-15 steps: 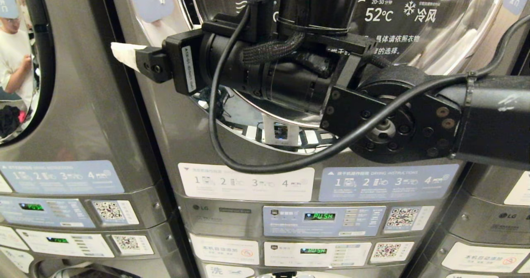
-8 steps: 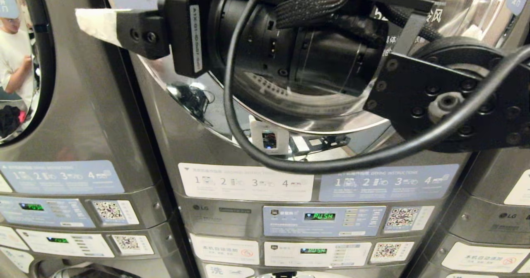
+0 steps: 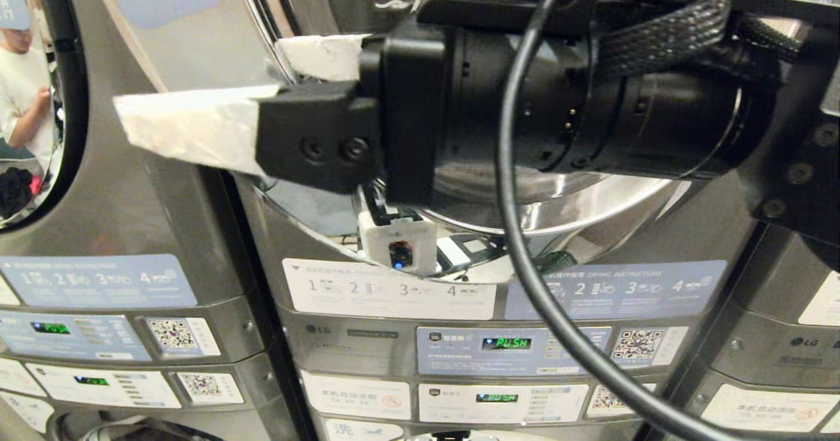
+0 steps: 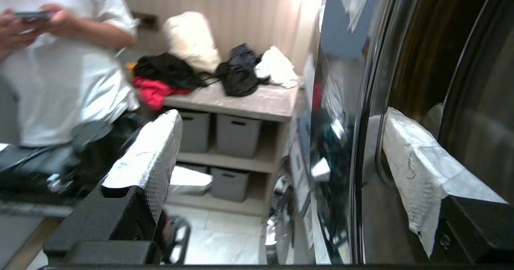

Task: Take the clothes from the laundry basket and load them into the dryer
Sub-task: Open the dryer

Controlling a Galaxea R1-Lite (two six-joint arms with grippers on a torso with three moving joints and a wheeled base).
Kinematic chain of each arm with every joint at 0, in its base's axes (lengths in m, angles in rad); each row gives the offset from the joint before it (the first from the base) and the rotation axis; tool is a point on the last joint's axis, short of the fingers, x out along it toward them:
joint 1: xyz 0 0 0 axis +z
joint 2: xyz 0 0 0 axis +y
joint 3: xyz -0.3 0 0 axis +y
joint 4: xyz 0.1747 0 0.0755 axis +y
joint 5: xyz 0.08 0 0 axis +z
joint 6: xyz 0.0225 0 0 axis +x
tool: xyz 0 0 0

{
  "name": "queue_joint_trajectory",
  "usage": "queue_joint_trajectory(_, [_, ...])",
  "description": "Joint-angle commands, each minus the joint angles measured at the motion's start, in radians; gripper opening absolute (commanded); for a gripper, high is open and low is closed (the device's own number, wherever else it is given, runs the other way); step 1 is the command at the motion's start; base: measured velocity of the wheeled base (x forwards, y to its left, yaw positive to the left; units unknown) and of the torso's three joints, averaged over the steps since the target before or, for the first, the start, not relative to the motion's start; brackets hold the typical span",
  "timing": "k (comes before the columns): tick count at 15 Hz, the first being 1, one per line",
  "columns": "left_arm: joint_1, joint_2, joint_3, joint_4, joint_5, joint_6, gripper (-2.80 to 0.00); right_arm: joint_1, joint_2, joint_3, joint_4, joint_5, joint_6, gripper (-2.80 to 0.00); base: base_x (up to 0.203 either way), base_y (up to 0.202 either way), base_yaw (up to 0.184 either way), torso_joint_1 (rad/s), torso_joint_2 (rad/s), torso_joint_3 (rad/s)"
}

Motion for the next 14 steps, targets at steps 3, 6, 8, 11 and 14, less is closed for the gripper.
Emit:
queue_joint_trajectory(3, [0.0, -0.002, 0.0, 0.0, 0.001, 0.0, -2.8, -0.001, -0.151, 0.163, -0.003, 0.058, -0.032, 0.0, 0.0, 0.0, 0.0, 0.0, 0.0, 0.0])
queue_joint_trajectory(6, [0.0, -0.002, 0.0, 0.0, 0.001, 0.0, -2.8, 0.0, -0.236, 0.25, -0.003, 0.08, -0.034, 0.0, 0.0, 0.0, 0.0, 0.0, 0.0, 0.0])
queue_joint_trajectory(8, [0.0, -0.002, 0.0, 0.0, 0.001, 0.0, -2.8, 0.001, -0.293, 0.316, -0.002, 0.09, -0.035, 0.0, 0.0, 0.0, 0.0, 0.0, 0.0, 0.0])
queue_joint_trajectory(11, [0.0, -0.002, 0.0, 0.0, 0.001, 0.0, -2.8, 0.001, -0.392, 0.425, -0.001, 0.092, -0.035, 0.0, 0.0, 0.0, 0.0, 0.0, 0.0, 0.0])
queue_joint_trajectory(14, [0.0, -0.002, 0.0, 0.0, 0.001, 0.0, -2.8, -0.004, -0.48, 0.54, 0.003, 0.056, -0.036, 0.0, 0.0, 0.0, 0.0, 0.0, 0.0, 0.0])
